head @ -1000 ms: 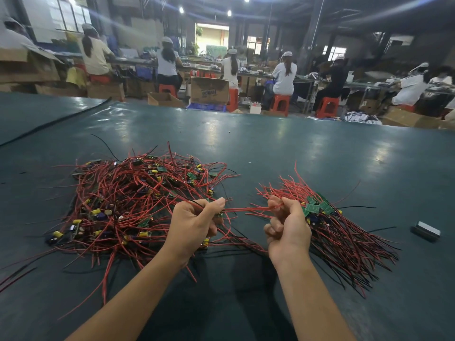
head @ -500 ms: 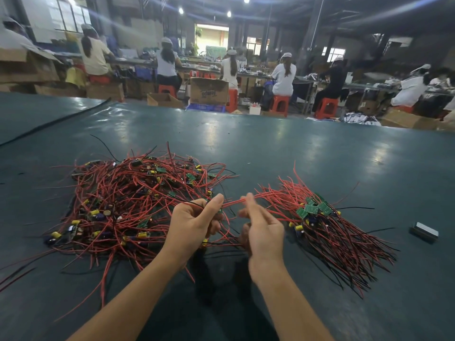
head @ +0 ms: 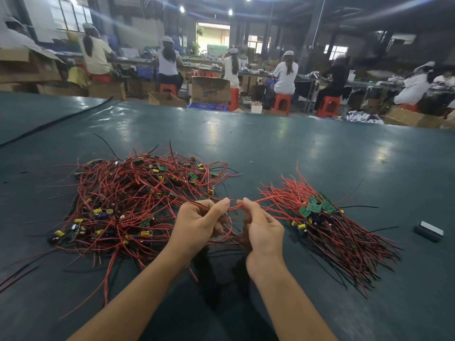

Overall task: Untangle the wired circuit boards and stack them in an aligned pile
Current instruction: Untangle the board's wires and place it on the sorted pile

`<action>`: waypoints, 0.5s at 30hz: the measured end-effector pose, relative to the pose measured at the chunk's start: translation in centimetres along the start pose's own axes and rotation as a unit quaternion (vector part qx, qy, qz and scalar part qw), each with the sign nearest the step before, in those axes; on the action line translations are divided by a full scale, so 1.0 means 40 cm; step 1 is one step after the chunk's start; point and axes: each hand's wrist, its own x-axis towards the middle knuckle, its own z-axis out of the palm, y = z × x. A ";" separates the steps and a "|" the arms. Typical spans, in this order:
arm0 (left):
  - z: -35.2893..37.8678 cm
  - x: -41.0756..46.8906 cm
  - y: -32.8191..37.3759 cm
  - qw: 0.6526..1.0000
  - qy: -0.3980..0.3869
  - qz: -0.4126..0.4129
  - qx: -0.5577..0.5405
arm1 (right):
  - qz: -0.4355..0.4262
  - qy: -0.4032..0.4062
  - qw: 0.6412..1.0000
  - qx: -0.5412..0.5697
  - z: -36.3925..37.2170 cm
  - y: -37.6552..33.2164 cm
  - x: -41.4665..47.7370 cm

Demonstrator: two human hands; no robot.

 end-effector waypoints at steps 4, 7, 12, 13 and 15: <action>-0.005 -0.001 0.001 1.000 0.020 0.000 -0.002 | 0.011 0.059 0.998 0.028 -0.039 -0.034 0.047; -0.006 -0.002 0.004 1.000 0.026 0.004 0.006 | 0.004 0.078 0.995 0.069 -0.067 -0.058 0.071; 0.001 -0.010 0.010 1.000 0.018 -0.002 0.005 | 0.000 0.073 0.992 0.103 -0.078 -0.065 0.075; -0.003 -0.009 0.011 1.000 0.015 -0.001 0.011 | -0.002 0.070 0.991 0.112 -0.080 -0.065 0.075; -0.010 -0.005 0.011 0.999 0.000 0.002 0.043 | -0.008 0.064 0.990 0.128 -0.085 -0.067 0.075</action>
